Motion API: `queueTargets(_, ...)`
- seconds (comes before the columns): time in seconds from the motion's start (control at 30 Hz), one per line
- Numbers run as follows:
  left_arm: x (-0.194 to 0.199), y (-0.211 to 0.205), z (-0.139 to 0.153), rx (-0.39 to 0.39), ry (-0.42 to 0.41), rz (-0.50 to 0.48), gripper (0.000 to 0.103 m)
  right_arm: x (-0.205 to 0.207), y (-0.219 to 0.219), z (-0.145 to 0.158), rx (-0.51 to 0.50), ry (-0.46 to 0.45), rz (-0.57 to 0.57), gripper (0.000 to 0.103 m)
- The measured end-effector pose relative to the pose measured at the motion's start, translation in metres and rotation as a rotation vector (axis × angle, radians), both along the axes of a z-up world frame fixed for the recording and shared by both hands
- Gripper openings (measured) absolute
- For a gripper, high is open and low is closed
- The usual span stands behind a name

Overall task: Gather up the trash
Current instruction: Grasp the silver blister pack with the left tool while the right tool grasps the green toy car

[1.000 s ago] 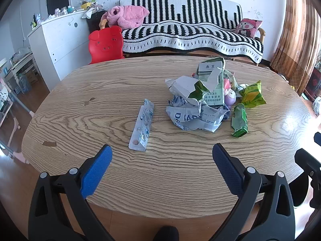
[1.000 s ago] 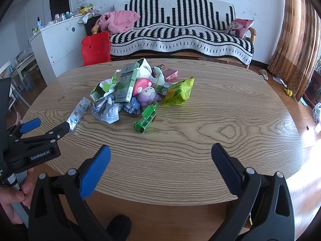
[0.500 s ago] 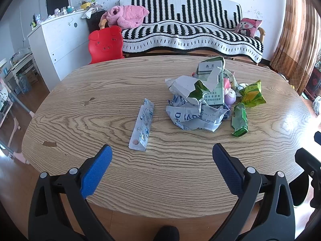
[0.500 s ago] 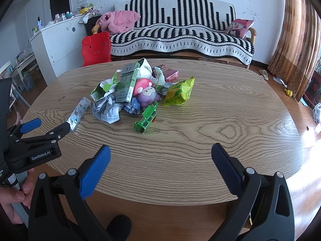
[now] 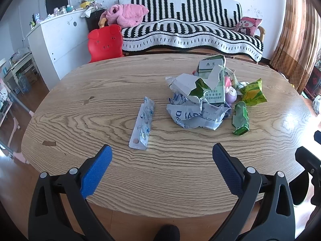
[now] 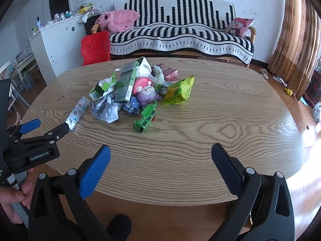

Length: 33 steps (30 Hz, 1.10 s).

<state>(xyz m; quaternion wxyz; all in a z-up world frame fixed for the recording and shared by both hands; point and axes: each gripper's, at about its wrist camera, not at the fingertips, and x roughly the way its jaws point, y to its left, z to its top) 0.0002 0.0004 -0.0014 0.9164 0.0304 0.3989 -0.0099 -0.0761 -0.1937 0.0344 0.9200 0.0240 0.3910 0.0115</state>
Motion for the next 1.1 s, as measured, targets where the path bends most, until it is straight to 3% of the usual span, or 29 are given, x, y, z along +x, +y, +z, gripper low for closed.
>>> queueTargets(0.23,0.006,0.005,-0.005,-0.006,0.024,-0.023,0.097,0.003,0.000,-0.003,-0.001,0.008,0.002,0.097)
queueTargets(0.4,0.023,0.022,-0.018,-0.063,0.093,-0.064,0.097,0.013,0.000,-0.010,0.000,0.027,0.000,0.097)
queueTargets(0.63,0.061,0.029,-0.043,0.012,0.132,-0.087,0.097,0.047,0.003,-0.033,0.002,0.087,-0.003,0.097)
queueTargets(0.77,0.090,0.041,-0.059,-0.024,0.162,-0.041,0.097,0.070,0.011,-0.048,0.015,0.117,-0.001,0.097)
queueTargets(0.87,0.101,0.040,-0.067,0.015,0.153,-0.029,0.095,0.087,0.014,-0.057,0.043,0.140,-0.008,0.097)
queueTargets(0.97,0.105,0.036,-0.072,0.066,0.162,-0.043,0.074,0.102,0.018,-0.065,0.077,0.153,-0.013,0.097)
queueTargets(1.03,0.105,0.038,-0.072,0.036,0.161,-0.061,0.049,0.114,0.020,-0.070,0.098,0.170,-0.017,0.094)
queueTargets(1.1,0.104,0.038,-0.071,0.031,0.158,-0.072,0.030,0.122,0.022,-0.073,0.111,0.174,-0.030,0.091)
